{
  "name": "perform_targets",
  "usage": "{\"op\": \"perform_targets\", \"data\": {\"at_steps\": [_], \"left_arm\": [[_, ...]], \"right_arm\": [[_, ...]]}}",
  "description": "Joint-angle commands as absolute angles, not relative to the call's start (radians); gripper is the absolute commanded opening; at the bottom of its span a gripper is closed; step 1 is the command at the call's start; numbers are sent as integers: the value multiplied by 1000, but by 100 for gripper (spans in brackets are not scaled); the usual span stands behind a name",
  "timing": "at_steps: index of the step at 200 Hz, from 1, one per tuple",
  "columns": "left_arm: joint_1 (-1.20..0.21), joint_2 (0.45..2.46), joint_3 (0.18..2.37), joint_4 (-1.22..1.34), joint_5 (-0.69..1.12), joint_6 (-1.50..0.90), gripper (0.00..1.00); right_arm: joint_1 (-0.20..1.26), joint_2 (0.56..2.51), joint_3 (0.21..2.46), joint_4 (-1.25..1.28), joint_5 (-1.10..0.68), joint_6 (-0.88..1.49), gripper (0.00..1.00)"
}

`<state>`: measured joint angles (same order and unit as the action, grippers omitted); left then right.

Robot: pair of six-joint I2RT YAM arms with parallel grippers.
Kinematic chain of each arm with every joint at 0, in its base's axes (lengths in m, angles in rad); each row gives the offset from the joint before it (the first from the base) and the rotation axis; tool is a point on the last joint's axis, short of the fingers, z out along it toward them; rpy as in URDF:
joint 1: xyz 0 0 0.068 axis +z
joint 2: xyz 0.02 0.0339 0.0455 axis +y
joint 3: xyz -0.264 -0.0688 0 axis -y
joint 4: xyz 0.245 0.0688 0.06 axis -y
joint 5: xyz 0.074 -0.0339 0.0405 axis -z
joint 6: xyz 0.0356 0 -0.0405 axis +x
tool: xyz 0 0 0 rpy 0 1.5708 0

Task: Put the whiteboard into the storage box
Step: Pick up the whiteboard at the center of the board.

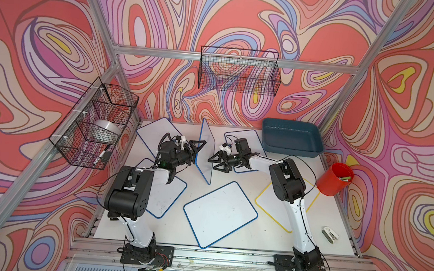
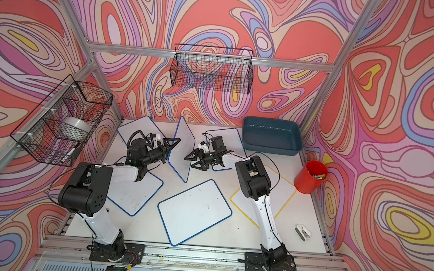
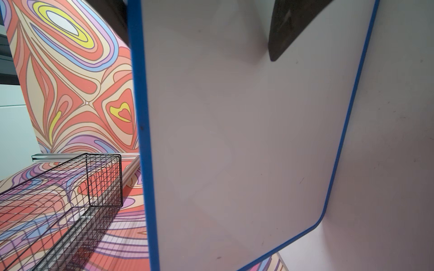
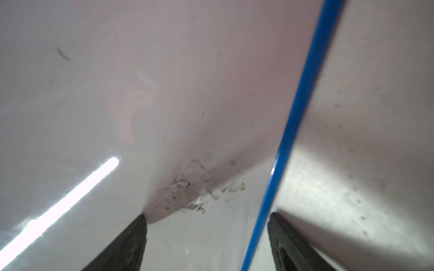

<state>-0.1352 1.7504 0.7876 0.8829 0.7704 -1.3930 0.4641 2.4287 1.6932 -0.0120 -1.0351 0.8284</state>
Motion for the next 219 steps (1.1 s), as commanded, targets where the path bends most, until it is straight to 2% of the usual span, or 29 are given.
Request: {"op": "perform_targets", "data": {"at_steps": [1, 50, 130, 179, 213, 219], "left_arm": [[-169, 1793, 807, 683, 856, -1378, 70], [-161, 1684, 966, 162, 807, -1072, 73], [-141, 1652, 1195, -423, 736, -718, 75], [-108, 1613, 1257, -538, 713, -661, 75], [-86, 1597, 1262, -570, 705, -652, 70], [-83, 1593, 1259, -569, 704, -653, 66]], "right_arm": [[513, 2472, 1667, -70, -988, 803, 83], [511, 2465, 1680, -133, -961, 760, 83], [512, 2459, 1692, -219, -910, 708, 83], [512, 2464, 1677, -199, -899, 721, 83], [512, 2463, 1675, -205, -902, 718, 84], [513, 2461, 1674, -209, -903, 714, 83]]}}
